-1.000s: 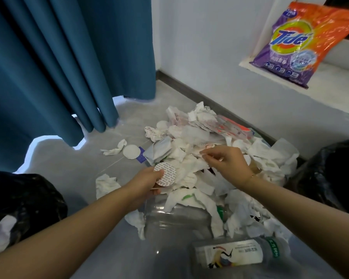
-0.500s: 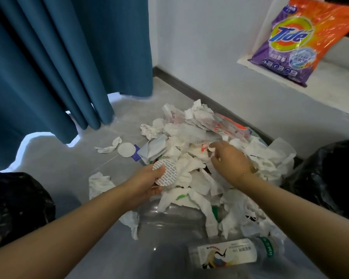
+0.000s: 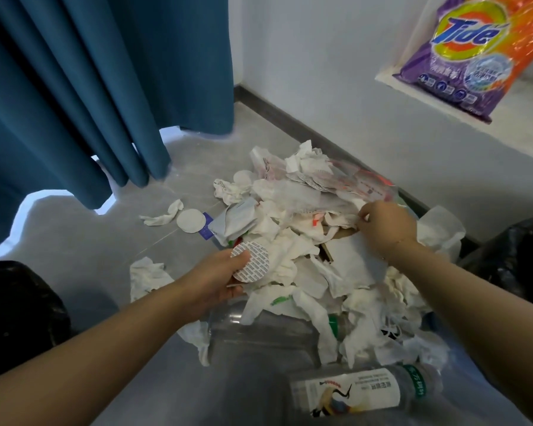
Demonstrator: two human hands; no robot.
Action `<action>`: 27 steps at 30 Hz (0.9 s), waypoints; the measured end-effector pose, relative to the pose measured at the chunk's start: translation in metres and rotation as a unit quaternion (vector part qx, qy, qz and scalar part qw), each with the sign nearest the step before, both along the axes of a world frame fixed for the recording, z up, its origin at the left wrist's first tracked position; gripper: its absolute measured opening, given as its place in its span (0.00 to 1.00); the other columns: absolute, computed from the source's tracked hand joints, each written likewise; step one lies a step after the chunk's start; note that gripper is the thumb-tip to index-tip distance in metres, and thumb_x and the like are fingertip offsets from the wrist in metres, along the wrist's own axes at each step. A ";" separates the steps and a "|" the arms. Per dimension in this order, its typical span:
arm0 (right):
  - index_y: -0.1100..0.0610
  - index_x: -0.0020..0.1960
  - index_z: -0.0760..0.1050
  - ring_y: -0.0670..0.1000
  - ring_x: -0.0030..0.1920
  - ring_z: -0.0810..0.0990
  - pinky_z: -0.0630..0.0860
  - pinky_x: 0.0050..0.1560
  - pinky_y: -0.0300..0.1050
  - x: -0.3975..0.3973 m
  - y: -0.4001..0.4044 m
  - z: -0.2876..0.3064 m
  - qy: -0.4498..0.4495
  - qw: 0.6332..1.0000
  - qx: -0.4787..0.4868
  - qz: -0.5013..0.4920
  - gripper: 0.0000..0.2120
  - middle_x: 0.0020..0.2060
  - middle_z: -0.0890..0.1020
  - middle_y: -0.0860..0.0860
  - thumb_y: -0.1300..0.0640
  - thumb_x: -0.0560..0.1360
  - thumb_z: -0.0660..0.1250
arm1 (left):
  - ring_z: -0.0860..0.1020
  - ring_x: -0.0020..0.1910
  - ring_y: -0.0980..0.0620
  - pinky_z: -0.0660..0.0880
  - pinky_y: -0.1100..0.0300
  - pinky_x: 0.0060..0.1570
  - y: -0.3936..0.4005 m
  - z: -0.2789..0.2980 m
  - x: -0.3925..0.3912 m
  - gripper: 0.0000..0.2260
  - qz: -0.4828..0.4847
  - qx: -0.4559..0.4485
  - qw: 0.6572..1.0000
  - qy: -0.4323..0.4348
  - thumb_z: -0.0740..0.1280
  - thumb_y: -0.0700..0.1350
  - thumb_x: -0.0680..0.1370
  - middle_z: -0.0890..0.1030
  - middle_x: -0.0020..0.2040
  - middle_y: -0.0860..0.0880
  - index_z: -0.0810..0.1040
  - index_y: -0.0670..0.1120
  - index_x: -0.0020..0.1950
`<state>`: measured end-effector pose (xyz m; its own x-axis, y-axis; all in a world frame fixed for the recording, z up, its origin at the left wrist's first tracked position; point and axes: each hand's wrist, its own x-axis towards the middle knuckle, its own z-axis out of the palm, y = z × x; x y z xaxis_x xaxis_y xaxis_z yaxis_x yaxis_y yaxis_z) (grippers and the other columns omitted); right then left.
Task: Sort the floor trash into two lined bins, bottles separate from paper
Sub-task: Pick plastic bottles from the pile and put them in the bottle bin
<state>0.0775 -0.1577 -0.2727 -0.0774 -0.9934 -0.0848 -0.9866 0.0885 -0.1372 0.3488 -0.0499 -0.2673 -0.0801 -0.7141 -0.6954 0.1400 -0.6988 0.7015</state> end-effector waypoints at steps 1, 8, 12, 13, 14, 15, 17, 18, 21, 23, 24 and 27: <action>0.56 0.50 0.81 0.52 0.39 0.80 0.79 0.42 0.46 0.000 0.008 0.005 -0.085 0.996 -0.004 -0.012 0.08 0.41 0.83 0.52 0.56 0.77 0.65 | 0.76 0.31 0.58 0.70 0.67 0.25 0.001 0.000 0.002 0.08 -0.006 0.000 1.000 -0.006 0.61 0.46 0.80 0.83 0.40 0.49 0.77 0.45 0.55; 0.57 0.50 0.81 0.49 0.37 0.84 0.81 0.33 0.40 0.028 0.062 0.049 -0.510 0.860 0.022 -0.019 0.09 0.43 0.84 0.49 0.55 0.77 0.63 | 0.76 0.29 0.60 0.70 0.68 0.23 0.004 0.008 -0.001 0.09 -0.027 -0.023 0.999 -0.005 0.61 0.45 0.81 0.81 0.40 0.49 0.77 0.44 0.57; 0.62 0.49 0.80 0.50 0.34 0.83 0.80 0.33 0.39 0.055 0.077 0.047 -0.585 0.803 0.110 0.024 0.06 0.40 0.85 0.54 0.63 0.75 0.67 | 0.76 0.34 0.58 0.70 0.66 0.29 0.002 0.010 -0.006 0.10 -0.043 -0.041 0.998 -0.010 0.61 0.47 0.81 0.81 0.41 0.50 0.77 0.44 0.58; 0.62 0.50 0.80 0.50 0.33 0.82 0.80 0.33 0.39 0.061 0.079 0.042 -0.579 0.804 0.125 0.044 0.05 0.37 0.84 0.54 0.65 0.74 0.67 | 0.75 0.35 0.57 0.70 0.66 0.30 0.002 0.010 -0.008 0.11 -0.046 -0.044 0.998 -0.003 0.61 0.47 0.80 0.81 0.41 0.50 0.77 0.44 0.58; 0.62 0.50 0.79 0.50 0.31 0.82 0.80 0.33 0.41 0.067 0.081 0.036 -0.565 0.813 0.131 0.059 0.05 0.35 0.83 0.54 0.65 0.74 0.67 | 0.75 0.36 0.57 0.70 0.65 0.31 0.001 0.010 -0.010 0.11 -0.047 -0.044 0.998 0.008 0.61 0.47 0.80 0.81 0.41 0.50 0.77 0.43 0.58; 0.62 0.51 0.77 0.51 0.30 0.81 0.80 0.32 0.43 0.073 0.081 0.031 -0.549 0.823 0.130 0.066 0.06 0.33 0.82 0.55 0.65 0.74 0.67 | 0.76 0.36 0.57 0.70 0.65 0.32 0.001 0.010 -0.012 0.11 -0.045 -0.043 0.998 0.019 0.61 0.47 0.80 0.81 0.41 0.50 0.77 0.43 0.58; 0.62 0.52 0.72 0.52 0.26 0.78 0.78 0.31 0.46 0.080 0.080 0.020 -0.532 0.836 0.125 0.051 0.09 0.30 0.79 0.56 0.64 0.74 0.69 | 0.76 0.37 0.57 0.71 0.65 0.33 0.001 0.009 -0.012 0.12 -0.050 -0.045 0.997 0.028 0.61 0.49 0.80 0.82 0.41 0.50 0.77 0.45 0.58; 0.61 0.51 0.70 0.52 0.25 0.77 0.77 0.29 0.46 0.082 0.077 0.016 -0.530 0.838 0.124 0.043 0.10 0.30 0.79 0.57 0.64 0.73 0.69 | 0.77 0.37 0.58 0.71 0.65 0.34 0.000 0.008 -0.012 0.12 -0.062 -0.052 0.996 0.027 0.61 0.50 0.80 0.82 0.42 0.51 0.77 0.46 0.59; 0.59 0.48 0.67 0.52 0.23 0.75 0.74 0.25 0.44 0.088 0.073 0.011 -0.530 0.834 0.141 0.060 0.12 0.29 0.80 0.57 0.62 0.73 0.71 | 0.77 0.36 0.60 0.72 0.65 0.36 0.001 0.005 -0.010 0.13 -0.094 -0.067 0.993 0.024 0.61 0.51 0.80 0.82 0.41 0.53 0.76 0.48 0.60; 0.58 0.48 0.68 0.52 0.23 0.75 0.73 0.25 0.43 0.091 0.068 0.012 -0.518 0.836 0.155 0.095 0.11 0.28 0.80 0.56 0.59 0.73 0.71 | 0.77 0.35 0.60 0.72 0.64 0.36 0.000 0.003 -0.010 0.11 -0.095 -0.068 0.993 0.032 0.61 0.50 0.80 0.82 0.40 0.53 0.76 0.48 0.59; 0.59 0.48 0.70 0.51 0.23 0.75 0.73 0.25 0.43 0.090 0.064 0.013 -0.504 0.845 0.146 0.104 0.10 0.27 0.80 0.54 0.56 0.74 0.70 | 0.77 0.35 0.59 0.72 0.64 0.36 -0.001 0.002 -0.010 0.11 -0.083 -0.063 0.994 0.037 0.61 0.49 0.80 0.82 0.39 0.52 0.77 0.48 0.59; 0.58 0.48 0.77 0.48 0.29 0.77 0.77 0.35 0.46 0.072 0.038 0.010 -0.377 0.922 0.021 0.085 0.10 0.32 0.81 0.53 0.52 0.77 0.64 | 0.76 0.30 0.59 0.70 0.66 0.29 -0.004 0.002 -0.006 0.10 -0.011 -0.036 0.997 0.070 0.60 0.45 0.81 0.81 0.37 0.51 0.76 0.43 0.59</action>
